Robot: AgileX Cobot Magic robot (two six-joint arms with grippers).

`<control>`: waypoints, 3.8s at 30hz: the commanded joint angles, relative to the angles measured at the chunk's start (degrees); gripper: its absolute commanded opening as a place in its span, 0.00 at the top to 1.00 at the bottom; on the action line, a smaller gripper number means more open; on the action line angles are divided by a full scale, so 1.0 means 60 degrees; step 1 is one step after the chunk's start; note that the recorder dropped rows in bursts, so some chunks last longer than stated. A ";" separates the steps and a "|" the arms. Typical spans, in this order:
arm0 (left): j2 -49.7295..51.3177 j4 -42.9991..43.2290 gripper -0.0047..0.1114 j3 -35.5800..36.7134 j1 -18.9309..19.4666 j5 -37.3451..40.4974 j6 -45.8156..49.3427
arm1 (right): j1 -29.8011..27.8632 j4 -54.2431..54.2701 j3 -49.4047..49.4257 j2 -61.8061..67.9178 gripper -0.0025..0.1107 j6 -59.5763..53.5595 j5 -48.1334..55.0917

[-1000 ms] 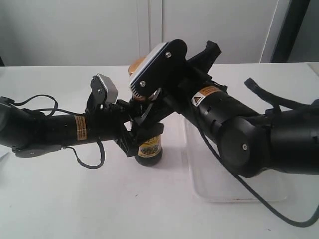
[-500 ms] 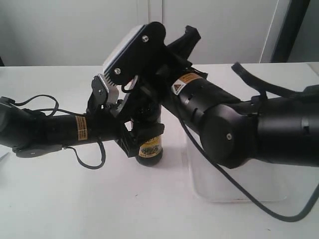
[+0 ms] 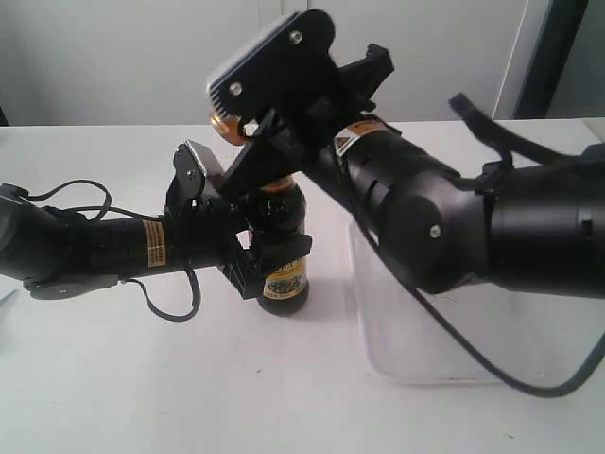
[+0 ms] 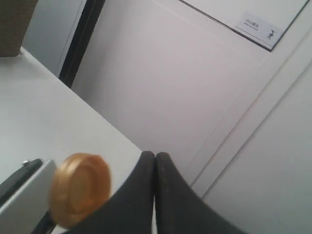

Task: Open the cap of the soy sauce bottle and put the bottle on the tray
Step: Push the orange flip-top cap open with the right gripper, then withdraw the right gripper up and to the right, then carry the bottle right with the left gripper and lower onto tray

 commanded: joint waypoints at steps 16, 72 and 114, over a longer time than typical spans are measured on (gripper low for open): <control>-0.0015 -0.0012 0.96 -0.0029 -0.0034 -0.0122 -0.0046 | -0.3533 0.0420 -0.0168 -0.1121 0.98 0.0683 0.4608; -0.1072 -0.1160 0.96 -0.0649 -0.0817 0.0748 -0.0679 | -0.8133 -0.3943 -0.0550 -0.1121 0.98 0.4644 0.9670; 0.1823 -0.1355 0.96 -0.5156 -0.3463 0.2782 -0.1487 | -0.8888 -0.2973 -0.0550 -0.0045 0.98 0.4753 0.8577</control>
